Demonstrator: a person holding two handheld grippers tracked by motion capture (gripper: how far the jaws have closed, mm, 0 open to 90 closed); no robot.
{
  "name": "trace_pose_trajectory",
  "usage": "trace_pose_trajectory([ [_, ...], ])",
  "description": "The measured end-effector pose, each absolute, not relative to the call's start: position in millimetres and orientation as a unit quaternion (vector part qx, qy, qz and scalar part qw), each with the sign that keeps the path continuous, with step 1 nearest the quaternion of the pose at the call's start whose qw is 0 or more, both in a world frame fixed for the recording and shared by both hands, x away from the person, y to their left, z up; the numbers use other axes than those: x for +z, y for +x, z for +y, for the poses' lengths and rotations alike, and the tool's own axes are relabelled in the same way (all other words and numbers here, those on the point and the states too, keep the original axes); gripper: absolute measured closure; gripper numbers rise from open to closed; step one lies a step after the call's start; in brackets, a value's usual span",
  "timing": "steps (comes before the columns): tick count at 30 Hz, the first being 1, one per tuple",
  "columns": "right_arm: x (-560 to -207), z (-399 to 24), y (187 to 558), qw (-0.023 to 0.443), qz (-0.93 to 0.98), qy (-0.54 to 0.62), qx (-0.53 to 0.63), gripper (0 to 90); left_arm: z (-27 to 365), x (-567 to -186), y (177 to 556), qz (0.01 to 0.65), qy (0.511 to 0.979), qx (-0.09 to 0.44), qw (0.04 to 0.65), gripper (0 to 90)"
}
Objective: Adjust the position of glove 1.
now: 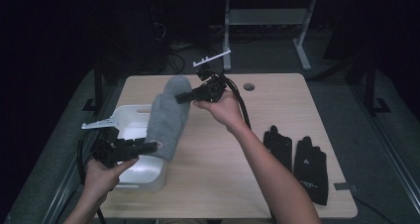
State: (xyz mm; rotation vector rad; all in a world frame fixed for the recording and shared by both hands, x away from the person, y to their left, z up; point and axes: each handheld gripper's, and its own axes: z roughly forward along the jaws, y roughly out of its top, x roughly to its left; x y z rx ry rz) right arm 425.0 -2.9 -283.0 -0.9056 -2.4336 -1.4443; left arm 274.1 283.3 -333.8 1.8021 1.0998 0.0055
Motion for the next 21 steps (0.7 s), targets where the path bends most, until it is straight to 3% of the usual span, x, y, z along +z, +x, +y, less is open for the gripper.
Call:
trace_pose_trajectory([
  [21, -287, 34, 431, 0.103, -0.822, -0.289, -0.48, 75.0, 313, -337, 266, 0.472, 0.733, 0.009, 0.49, 51.2],
])
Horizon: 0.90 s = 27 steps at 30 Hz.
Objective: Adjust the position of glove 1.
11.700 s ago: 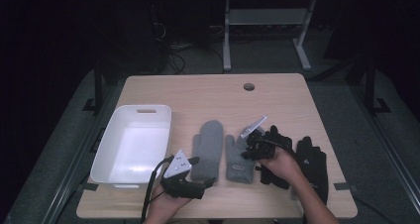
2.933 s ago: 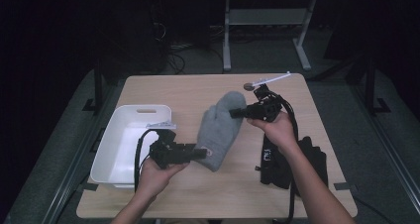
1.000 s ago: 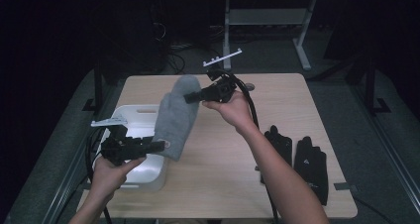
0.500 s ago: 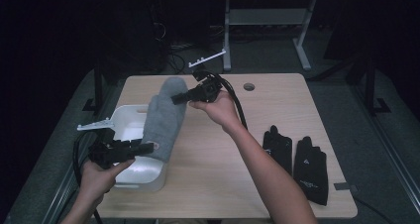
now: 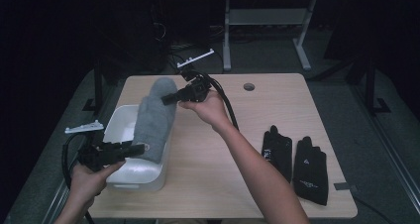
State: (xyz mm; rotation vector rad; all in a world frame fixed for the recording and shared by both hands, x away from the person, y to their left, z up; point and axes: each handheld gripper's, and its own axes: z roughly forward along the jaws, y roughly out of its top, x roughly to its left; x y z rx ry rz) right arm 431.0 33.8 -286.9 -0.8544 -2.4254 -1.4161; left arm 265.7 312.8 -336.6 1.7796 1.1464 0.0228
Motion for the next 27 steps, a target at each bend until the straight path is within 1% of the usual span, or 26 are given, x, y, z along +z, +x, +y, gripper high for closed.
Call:
trace_pose_trajectory([
  [13, -299, 54, 436, 0.114, -0.825, -0.292, -0.47, 75.0, 325, -348, 265, 0.492, 0.726, 0.008, 0.481, 50.7],
  [27, -324, 70, 441, 0.122, -0.835, -0.29, -0.451, 74.9, 330, -371, 266, 0.512, 0.725, -0.006, 0.461, 49.9],
])
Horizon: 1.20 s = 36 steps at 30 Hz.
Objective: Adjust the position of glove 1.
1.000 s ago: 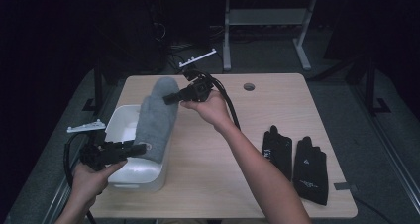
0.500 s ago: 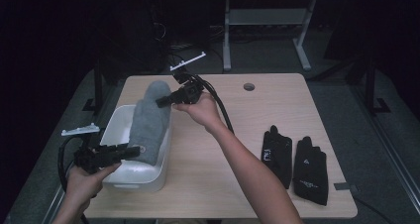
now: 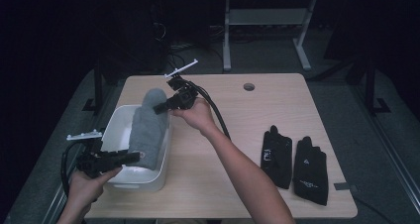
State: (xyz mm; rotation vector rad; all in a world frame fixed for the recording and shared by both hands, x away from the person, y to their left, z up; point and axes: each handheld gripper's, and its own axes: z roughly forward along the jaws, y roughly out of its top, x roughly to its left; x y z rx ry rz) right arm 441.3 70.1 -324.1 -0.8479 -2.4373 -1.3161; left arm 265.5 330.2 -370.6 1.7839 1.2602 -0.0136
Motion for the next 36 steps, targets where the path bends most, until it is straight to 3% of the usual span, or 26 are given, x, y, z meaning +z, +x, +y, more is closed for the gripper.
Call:
trace_pose_trajectory([
  [23, -358, 85, 442, 0.13, -0.846, -0.296, -0.424, 74.6, 331, -395, 268, 0.53, 0.745, -0.015, 0.404, 48.8],
  [26, -360, 87, 441, 0.133, -0.847, -0.297, -0.421, 74.4, 332, -393, 266, 0.526, 0.743, -0.009, 0.414, 59.3],
  [36, -375, 95, 443, 0.122, -0.859, -0.298, -0.399, 72.4, 325, -391, 270, 0.526, 0.746, -0.003, 0.408, 52.5],
])
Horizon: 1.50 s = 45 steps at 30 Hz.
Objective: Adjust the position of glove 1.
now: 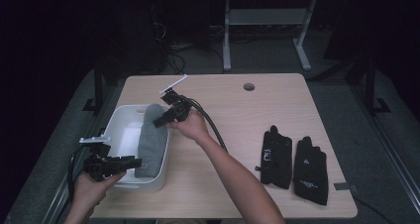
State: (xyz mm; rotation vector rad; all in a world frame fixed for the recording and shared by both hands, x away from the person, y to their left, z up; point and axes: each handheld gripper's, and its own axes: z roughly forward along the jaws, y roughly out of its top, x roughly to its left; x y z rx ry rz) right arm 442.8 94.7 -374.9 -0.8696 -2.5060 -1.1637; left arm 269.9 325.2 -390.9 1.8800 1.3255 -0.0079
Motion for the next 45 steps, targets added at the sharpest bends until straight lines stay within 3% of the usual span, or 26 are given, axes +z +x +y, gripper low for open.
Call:
trace_pose_trajectory([
  [3, -378, 97, 444, 0.117, -0.861, -0.3, -0.393, 67.7, 325, -391, 271, 0.526, 0.746, -0.002, 0.409, 51.3],
  [6, -379, 99, 444, 0.103, -0.864, -0.304, -0.388, 52.6, 326, -390, 271, 0.525, 0.745, 0.001, 0.411, 50.9],
  [10, -372, 95, 445, 0.078, -0.857, -0.316, -0.4, 46.6, 325, -387, 271, 0.525, 0.743, 0.004, 0.415, 49.7],
  [45, -336, 30, 440, 0.072, -0.832, -0.325, -0.443, 46.1, 289, -358, 279, 0.48, 0.753, 0.003, 0.45, 45.4],
])
